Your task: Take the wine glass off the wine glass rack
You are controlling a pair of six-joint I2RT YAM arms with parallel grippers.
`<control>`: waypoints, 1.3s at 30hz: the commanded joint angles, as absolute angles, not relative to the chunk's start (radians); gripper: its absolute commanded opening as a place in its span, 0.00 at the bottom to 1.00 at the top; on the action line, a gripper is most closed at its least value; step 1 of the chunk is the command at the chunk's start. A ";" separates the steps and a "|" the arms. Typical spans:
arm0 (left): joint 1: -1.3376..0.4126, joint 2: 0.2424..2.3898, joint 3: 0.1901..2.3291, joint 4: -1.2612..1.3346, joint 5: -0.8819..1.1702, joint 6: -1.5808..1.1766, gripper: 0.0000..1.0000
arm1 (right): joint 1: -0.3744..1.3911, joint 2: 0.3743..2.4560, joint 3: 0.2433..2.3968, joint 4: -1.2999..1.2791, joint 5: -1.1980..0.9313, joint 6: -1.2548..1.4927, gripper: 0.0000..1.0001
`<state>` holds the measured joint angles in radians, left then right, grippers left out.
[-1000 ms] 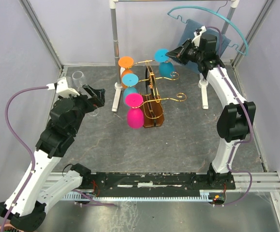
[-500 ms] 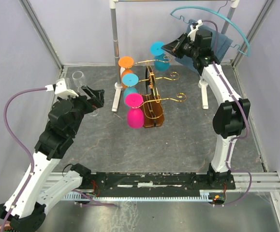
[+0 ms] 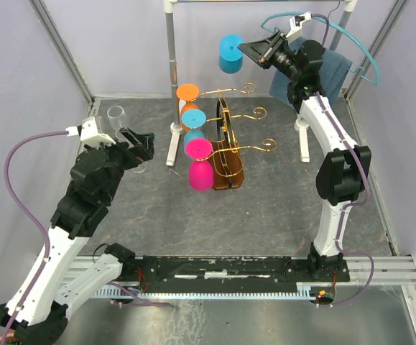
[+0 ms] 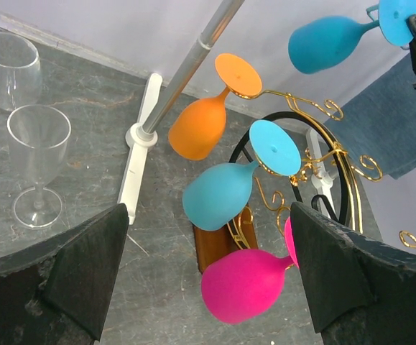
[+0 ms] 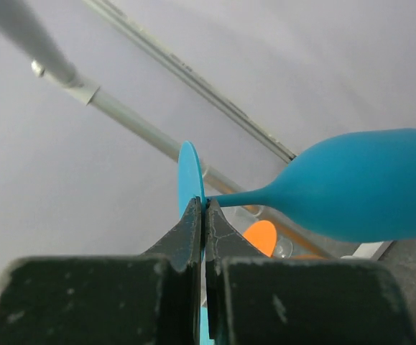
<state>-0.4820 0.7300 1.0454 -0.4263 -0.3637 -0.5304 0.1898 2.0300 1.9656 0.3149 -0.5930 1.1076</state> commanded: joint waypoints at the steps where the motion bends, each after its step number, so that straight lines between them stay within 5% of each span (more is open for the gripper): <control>1: -0.485 0.720 1.096 -0.419 -0.352 -0.555 0.99 | 0.198 1.914 1.909 0.527 -0.741 1.096 0.01; 12: -0.482 0.851 1.327 -0.515 -0.192 -0.663 0.99 | 0.342 1.386 1.644 -0.009 -0.864 0.345 0.00; 19: -0.482 0.936 1.474 -0.566 -0.046 -0.803 0.99 | 0.485 1.110 1.390 -0.013 -0.894 -0.031 0.01; 30: -0.483 1.020 1.527 -0.462 0.217 -1.010 0.99 | 0.626 1.104 1.419 -0.233 -0.879 -0.271 0.01; 39: -0.483 0.962 1.526 -0.524 0.069 -0.910 0.99 | 0.687 1.075 1.428 -0.288 -0.805 -0.256 0.01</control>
<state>-0.4820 1.0180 1.5024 -0.5320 0.1291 -0.9459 0.6643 1.1233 1.4029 -0.2729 -0.8589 -0.2367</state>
